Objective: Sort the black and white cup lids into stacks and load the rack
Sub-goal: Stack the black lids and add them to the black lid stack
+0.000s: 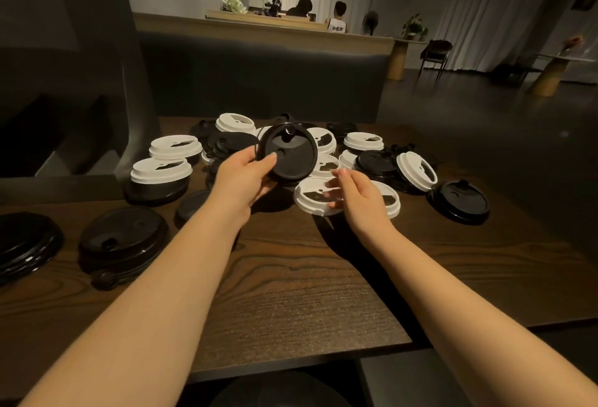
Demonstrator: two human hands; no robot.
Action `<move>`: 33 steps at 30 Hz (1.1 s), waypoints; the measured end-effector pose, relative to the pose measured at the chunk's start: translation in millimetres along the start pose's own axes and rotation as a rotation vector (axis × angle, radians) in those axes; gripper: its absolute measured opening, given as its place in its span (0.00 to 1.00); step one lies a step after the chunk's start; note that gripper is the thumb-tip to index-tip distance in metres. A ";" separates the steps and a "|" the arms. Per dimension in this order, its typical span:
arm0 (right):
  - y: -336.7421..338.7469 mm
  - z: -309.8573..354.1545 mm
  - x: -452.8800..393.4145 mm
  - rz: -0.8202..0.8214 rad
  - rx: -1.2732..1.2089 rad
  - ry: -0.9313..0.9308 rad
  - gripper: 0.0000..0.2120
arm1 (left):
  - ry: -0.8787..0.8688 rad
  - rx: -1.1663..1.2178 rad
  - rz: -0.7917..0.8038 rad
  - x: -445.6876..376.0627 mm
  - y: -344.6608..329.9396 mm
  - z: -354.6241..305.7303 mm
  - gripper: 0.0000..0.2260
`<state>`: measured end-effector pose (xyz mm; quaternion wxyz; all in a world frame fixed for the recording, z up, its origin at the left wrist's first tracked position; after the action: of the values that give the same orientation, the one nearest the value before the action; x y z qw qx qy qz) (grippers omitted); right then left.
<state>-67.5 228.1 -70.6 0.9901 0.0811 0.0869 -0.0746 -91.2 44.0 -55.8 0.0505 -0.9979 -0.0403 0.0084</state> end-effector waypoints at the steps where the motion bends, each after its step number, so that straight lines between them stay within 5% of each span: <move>1: -4.9 4.2 -0.2 0.020 0.040 0.026 0.13 | -0.016 -0.015 -0.004 -1.8 6.6 -2.9 0.07; 7: -62.6 25.4 7.0 0.313 0.155 -0.027 0.29 | 0.026 0.057 0.004 -9.9 40.2 -11.7 0.09; 16: -121.6 17.8 24.1 0.578 0.137 -0.010 0.35 | 0.047 0.108 -0.099 -18.5 67.3 -9.8 0.06; 19: -117.1 15.7 24.1 0.599 0.198 0.055 0.33 | 0.075 0.147 -0.107 -17.7 69.3 -10.2 0.14; 25: -73.0 16.1 13.1 0.362 0.139 0.040 0.22 | 0.107 0.188 -0.094 -17.4 67.6 -10.1 0.04; 28: -73.5 17.4 13.1 0.419 0.191 0.107 0.11 | 0.111 0.193 -0.063 -16.9 62.3 -8.0 0.04; 33: -77.5 7.1 18.2 0.636 0.739 0.175 0.35 | 0.137 0.235 -0.048 -18.7 58.1 -3.0 0.05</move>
<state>-61.1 148.8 -78.5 0.8577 0.4554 0.1082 0.2127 -105.1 -15.5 -58.5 0.1700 -0.9820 -0.0595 -0.0563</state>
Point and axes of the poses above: each hand's wrist, its own x-axis away from the middle knuckle, its own y-axis out of the back of the hand, z = x × y, the point moved 5 cm from there along -x, towards the middle knuckle, and after that the axes turned 3 degrees about -x, right-handed, at the moved point
